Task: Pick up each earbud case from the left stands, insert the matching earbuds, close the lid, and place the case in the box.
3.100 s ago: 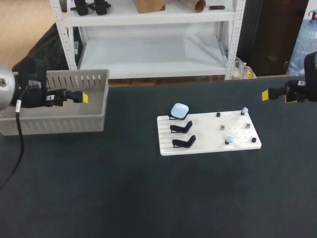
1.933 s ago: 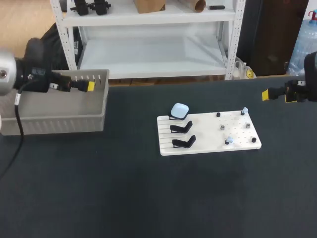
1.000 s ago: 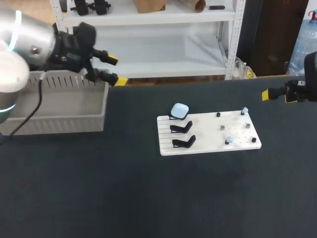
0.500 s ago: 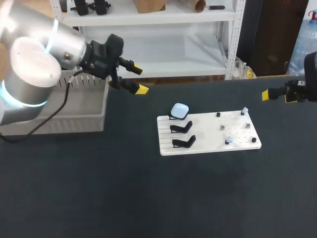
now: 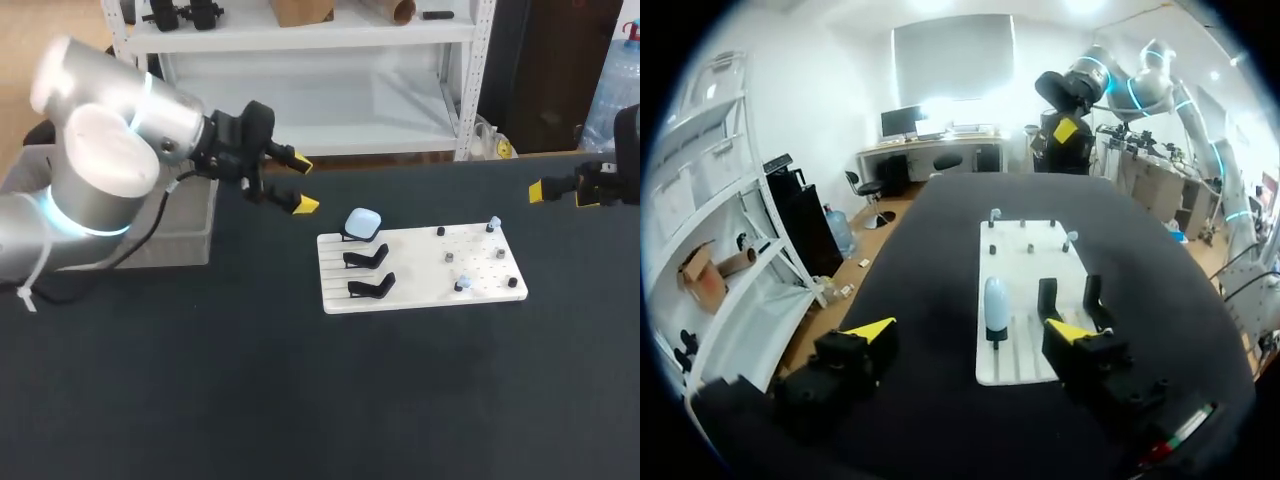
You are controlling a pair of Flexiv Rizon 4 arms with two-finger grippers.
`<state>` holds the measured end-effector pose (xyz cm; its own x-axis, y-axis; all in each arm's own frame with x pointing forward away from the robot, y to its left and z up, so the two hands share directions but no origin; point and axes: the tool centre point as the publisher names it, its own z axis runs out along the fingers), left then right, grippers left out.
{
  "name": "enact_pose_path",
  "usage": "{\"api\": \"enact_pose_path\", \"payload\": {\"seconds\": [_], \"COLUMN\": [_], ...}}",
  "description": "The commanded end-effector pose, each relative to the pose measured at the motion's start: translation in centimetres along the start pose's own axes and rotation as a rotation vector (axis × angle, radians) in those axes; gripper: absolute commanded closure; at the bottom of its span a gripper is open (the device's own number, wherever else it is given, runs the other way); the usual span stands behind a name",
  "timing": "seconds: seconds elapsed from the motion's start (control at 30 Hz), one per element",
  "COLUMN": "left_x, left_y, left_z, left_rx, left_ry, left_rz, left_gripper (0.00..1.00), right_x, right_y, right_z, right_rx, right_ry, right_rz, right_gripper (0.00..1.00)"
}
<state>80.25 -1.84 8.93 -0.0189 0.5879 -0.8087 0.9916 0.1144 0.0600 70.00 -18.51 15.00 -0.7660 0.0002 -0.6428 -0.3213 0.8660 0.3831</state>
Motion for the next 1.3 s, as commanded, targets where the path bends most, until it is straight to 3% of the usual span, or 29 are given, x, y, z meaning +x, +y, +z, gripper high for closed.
{"api": "enact_pose_path", "payload": {"seconds": [0.03, 0.17, 0.3, 0.73, 1.3], "left_x": [0.4, 0.6, 1.0, 1.3, 1.7], "left_y": [0.4, 0.1, -0.3, -1.1, -1.5], "left_z": [1.2, 2.3, 3.5, 6.4, 8.2], "left_rx": [0.010, 0.028, 0.041, 0.088, 0.130], "left_ry": [-0.008, -0.013, -0.016, -0.034, -0.026], "left_rz": [-0.002, -0.004, -0.014, -0.003, -0.017], "left_gripper": [0.18, 0.13, 0.24, 0.24, 0.25], "right_x": [0.0, 0.0, 0.0, 0.0, 0.0], "right_y": [0.0, 0.0, 0.0, 0.0, 0.0], "right_z": [0.0, 0.0, 0.0, 0.0, 0.0], "right_rx": [0.000, 0.000, 0.000, 0.000, 0.000], "right_ry": [0.000, 0.000, 0.000, 0.000, 0.000], "right_rz": [0.000, 0.000, 0.000, 0.000, 0.000], "right_gripper": [0.00, 0.00, 0.00, 0.00, 0.00]}}
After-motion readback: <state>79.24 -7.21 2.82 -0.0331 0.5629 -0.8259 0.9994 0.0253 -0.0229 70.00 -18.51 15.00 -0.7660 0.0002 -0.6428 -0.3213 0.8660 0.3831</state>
